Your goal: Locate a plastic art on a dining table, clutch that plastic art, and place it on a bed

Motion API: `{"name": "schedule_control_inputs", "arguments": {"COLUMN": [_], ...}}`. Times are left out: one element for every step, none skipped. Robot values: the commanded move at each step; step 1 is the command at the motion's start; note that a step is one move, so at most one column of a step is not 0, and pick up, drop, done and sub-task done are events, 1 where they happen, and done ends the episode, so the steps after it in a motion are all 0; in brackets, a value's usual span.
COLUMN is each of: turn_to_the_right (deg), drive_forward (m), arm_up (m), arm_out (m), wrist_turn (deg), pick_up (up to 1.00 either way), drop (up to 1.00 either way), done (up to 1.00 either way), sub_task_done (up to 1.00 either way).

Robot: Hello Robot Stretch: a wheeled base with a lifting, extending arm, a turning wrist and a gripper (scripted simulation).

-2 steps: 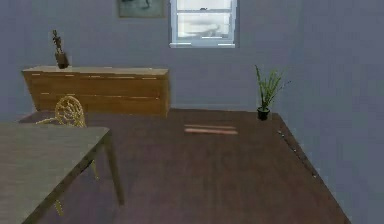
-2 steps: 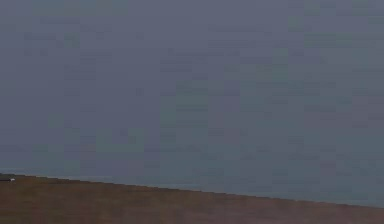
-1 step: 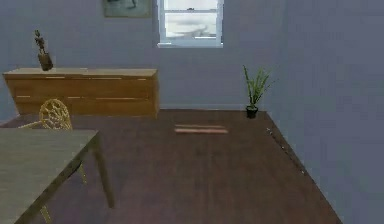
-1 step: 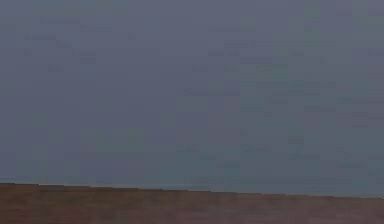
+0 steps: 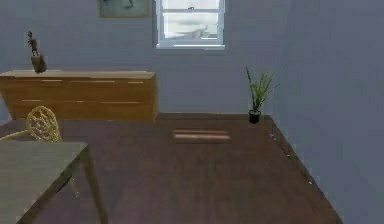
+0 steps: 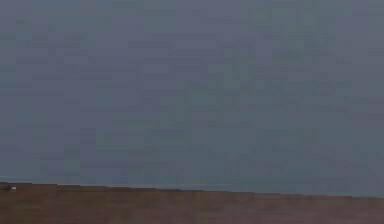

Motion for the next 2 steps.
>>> {"name": "schedule_control_inputs", "arguments": {"turn_to_the_right": [-45.0, -45.0], "drive_forward": [0.0, 0.0], "arm_up": [0.0, 0.0], "arm_out": [0.0, 0.0], "wrist_turn": [0.0, 0.0], "pick_up": [0.0, 0.0], "drop": [0.0, 0.0], "done": [0.0, 0.0], "sub_task_done": [0.0, 0.0]}}
